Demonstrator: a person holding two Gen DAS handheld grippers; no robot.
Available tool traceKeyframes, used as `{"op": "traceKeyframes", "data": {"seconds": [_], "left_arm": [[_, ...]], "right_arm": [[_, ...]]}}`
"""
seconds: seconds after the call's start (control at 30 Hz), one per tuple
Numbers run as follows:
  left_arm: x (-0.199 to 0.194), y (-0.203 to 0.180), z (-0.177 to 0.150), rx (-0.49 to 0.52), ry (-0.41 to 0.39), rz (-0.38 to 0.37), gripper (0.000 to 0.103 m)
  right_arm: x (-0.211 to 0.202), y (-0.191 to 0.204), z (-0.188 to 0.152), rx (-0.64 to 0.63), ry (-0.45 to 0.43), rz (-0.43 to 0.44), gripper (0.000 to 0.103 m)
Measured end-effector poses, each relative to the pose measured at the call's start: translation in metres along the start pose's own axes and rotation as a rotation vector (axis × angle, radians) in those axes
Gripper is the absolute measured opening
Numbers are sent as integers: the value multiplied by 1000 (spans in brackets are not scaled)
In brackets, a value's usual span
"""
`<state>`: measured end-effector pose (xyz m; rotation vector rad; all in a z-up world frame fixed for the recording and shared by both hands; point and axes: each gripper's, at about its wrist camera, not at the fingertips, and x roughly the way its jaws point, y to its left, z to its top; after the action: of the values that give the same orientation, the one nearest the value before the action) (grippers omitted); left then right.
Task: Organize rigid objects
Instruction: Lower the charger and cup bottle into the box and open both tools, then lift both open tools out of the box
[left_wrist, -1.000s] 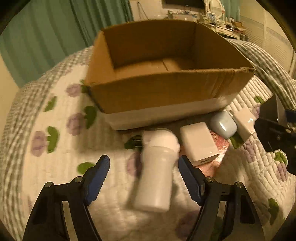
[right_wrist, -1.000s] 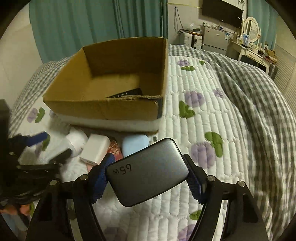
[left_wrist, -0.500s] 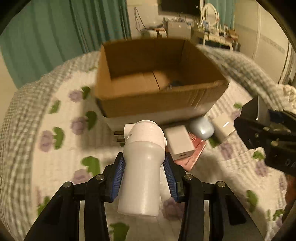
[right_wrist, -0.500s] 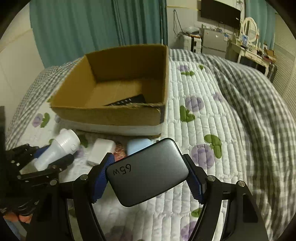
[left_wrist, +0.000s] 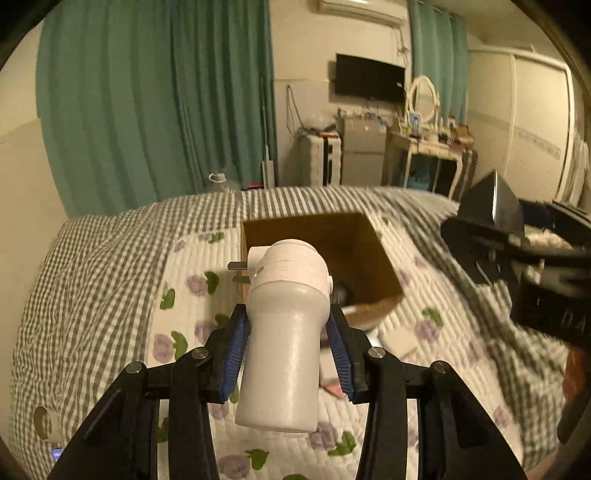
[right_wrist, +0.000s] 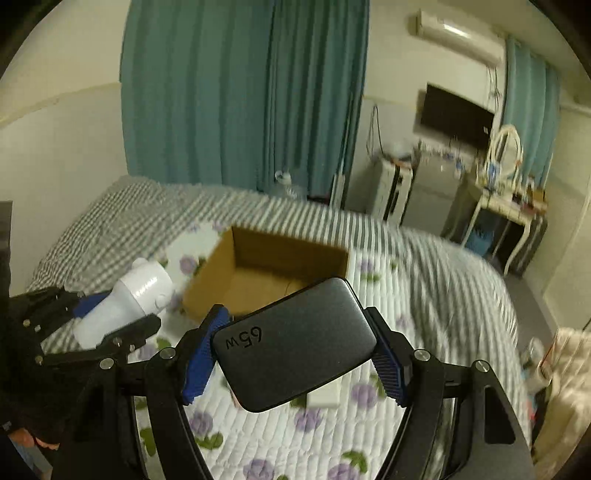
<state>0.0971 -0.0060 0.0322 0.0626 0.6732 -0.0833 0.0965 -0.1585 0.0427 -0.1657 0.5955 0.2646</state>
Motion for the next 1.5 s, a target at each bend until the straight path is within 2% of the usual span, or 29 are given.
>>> {"op": "traceKeyframes", "data": {"seconds": [0.17,0.27,0.4,0.57,0.7,0.8,0.97,1.13,1.23,1.37,1.4,1.5], "left_arm": [[16,12,26,-12,-2,54,43],[35,17,41,-18,-9,69,43],[70,20,52,-38,6,66,43],[119,12,52,2,47,79,43],[156,2,47,14,76,57,43],[185,-6,39,36,117,84,43],[215,-13,26,49,174,94,43],[215,-16,27,39,159,72,48],[201,-18,30,39,148,59,62],[161,-23,35,53,110,78,72],[147,-23,36,45,101,73,77],[106,-22,38,3,80,65,81]], "right_arm": [[7,-5,51,-16,-38,40,73],[29,-11,73,-33,-38,42,73],[69,-21,87,-21,-19,50,73],[136,-30,83,-38,41,29,73],[190,-38,65,-52,77,12,73],[225,-41,51,-54,113,-3,73],[259,-53,33,-24,137,28,73],[269,-64,32,43,128,63,76],[254,-74,39,90,83,79,78],[217,-86,53,92,56,44,78],[206,-87,56,85,56,39,78],[162,-86,58,56,42,20,81]]}}
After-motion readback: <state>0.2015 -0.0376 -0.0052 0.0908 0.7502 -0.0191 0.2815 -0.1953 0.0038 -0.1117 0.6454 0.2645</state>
